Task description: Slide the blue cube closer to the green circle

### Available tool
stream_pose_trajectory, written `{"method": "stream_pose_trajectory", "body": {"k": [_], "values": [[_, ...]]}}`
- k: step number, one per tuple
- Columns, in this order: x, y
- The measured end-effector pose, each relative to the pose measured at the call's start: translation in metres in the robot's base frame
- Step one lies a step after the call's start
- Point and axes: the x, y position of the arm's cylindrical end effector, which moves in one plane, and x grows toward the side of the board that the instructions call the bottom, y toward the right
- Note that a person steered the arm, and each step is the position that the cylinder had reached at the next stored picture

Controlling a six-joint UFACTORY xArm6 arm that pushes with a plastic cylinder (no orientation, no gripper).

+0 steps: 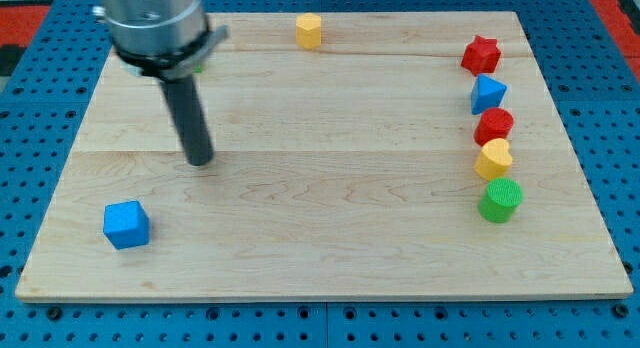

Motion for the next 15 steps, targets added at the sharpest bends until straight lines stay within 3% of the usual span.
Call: {"method": "stream_pose_trajectory", "body": {"k": [3, 7, 11, 15], "values": [[0.052, -0.099], [0.112, -0.004], [0.141, -0.007], [0.133, 0.049]]}}
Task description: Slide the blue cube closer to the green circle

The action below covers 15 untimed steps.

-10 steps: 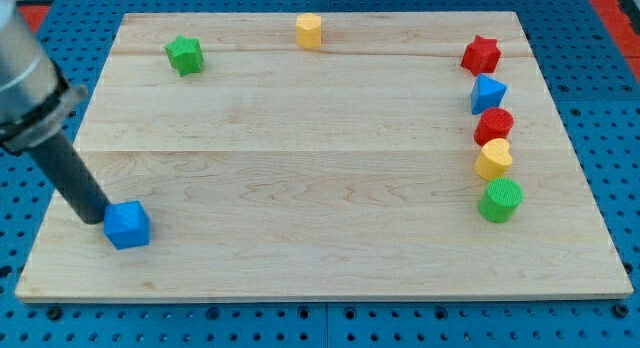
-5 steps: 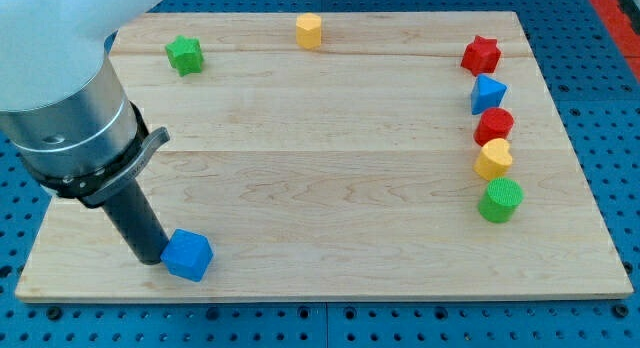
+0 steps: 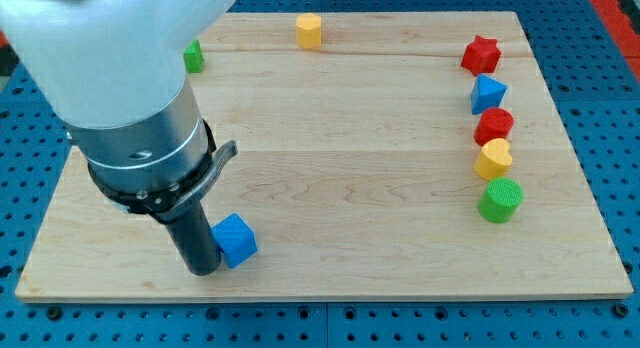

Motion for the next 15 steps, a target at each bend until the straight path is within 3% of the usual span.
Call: {"method": "stream_pose_trajectory", "body": {"k": [2, 5, 6, 10, 15], "values": [[-0.031, 0.000], [-0.050, 0.053], [-0.051, 0.082], [-0.016, 0.086], [-0.039, 0.128]]}}
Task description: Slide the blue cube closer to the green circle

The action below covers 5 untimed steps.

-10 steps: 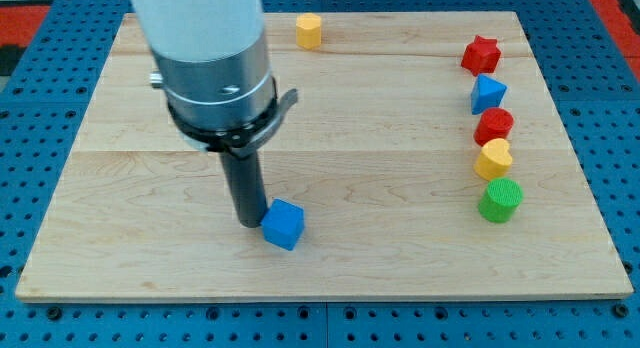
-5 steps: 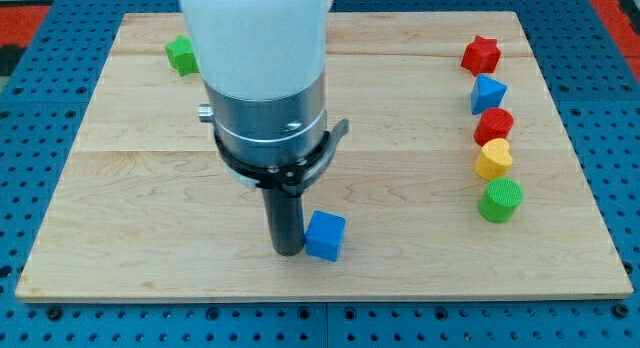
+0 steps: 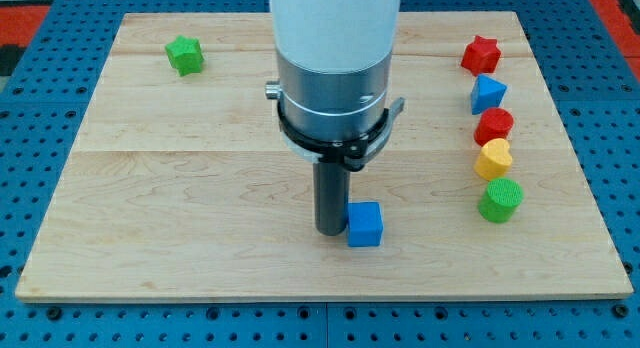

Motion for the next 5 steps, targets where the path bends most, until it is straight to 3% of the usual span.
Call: {"method": "stream_pose_trajectory", "body": {"k": [5], "values": [[0.000, 0.137]]}}
